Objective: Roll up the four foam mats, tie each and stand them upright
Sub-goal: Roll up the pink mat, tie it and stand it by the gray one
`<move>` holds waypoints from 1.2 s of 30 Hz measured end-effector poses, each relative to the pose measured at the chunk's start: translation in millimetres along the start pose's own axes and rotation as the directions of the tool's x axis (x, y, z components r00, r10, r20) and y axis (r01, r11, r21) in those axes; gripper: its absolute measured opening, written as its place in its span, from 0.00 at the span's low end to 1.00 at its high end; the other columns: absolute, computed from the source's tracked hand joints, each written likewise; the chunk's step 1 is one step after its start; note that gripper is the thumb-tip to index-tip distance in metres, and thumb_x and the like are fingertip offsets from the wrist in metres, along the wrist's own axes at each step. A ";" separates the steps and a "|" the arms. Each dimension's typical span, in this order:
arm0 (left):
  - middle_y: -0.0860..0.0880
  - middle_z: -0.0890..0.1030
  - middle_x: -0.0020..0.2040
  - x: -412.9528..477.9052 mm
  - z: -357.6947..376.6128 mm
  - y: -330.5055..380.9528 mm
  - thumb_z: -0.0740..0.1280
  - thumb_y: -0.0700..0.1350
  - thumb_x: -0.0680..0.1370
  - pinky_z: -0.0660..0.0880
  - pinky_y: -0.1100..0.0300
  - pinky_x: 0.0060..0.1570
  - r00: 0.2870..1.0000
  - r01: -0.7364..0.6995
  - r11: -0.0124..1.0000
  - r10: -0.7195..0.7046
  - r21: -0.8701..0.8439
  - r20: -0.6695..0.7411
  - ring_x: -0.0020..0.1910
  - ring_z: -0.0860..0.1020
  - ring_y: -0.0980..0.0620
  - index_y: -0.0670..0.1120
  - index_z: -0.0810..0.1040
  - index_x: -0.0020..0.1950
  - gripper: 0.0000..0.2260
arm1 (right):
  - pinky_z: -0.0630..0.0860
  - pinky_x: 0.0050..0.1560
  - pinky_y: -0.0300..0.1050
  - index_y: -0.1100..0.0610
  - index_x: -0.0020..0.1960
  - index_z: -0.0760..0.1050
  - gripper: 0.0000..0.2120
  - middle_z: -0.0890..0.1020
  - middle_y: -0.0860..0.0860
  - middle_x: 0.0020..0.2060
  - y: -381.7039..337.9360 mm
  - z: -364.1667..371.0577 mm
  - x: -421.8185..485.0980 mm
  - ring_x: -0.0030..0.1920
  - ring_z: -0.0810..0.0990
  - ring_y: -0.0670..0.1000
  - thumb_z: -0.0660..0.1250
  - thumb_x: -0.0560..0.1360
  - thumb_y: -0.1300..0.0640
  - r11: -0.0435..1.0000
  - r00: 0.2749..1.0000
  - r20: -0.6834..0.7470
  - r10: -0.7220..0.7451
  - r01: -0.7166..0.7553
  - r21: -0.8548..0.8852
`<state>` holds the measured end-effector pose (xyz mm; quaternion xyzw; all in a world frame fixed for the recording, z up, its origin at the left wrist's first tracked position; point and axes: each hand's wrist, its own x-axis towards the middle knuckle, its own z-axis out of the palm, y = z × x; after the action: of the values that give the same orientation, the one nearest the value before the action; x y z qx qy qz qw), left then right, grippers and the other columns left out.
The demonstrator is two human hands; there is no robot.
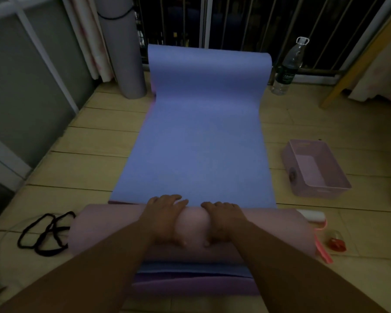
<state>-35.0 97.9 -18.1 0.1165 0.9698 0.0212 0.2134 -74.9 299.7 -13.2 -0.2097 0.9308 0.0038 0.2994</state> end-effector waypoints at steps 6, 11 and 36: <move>0.51 0.63 0.76 -3.0 10.4 -3.5 0.74 0.66 0.63 0.58 0.48 0.71 0.999 -0.014 1.000 0.013 0.020 0.030 0.72 0.64 0.49 0.55 0.52 0.78 0.50 | 0.48 0.76 0.59 0.45 0.79 0.43 0.58 0.55 0.55 0.78 -2.5 4.4 -2.0 0.77 0.54 0.58 0.77 0.63 0.37 1.000 0.999 -0.037 -0.002 0.002 -0.009; 0.54 0.67 0.74 6.9 -1.0 -5.7 0.76 0.64 0.63 0.59 0.49 0.71 0.999 0.016 0.999 -0.015 -0.037 0.039 0.71 0.67 0.51 0.58 0.57 0.77 0.47 | 0.45 0.76 0.61 0.48 0.80 0.42 0.61 0.53 0.53 0.79 -8.0 5.2 -3.5 0.78 0.51 0.57 0.77 0.61 0.34 0.997 0.998 -0.041 -0.048 0.046 -0.056; 0.44 0.63 0.75 -70.7 51.8 -101.7 0.66 0.69 0.70 0.62 0.48 0.71 0.475 0.593 0.423 -0.871 -0.685 -0.126 0.74 0.62 0.43 0.45 0.60 0.76 0.43 | 0.44 0.76 0.63 0.47 0.80 0.40 0.54 0.48 0.53 0.80 -113.4 -0.5 42.9 0.79 0.47 0.59 0.69 0.68 0.31 0.993 0.993 0.002 -0.121 0.121 -0.014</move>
<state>26.9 -18.0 -45.5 -0.4116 0.8819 0.2293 -0.0165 -62.0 179.5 -23.3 -0.2680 0.9161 -0.0077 0.2982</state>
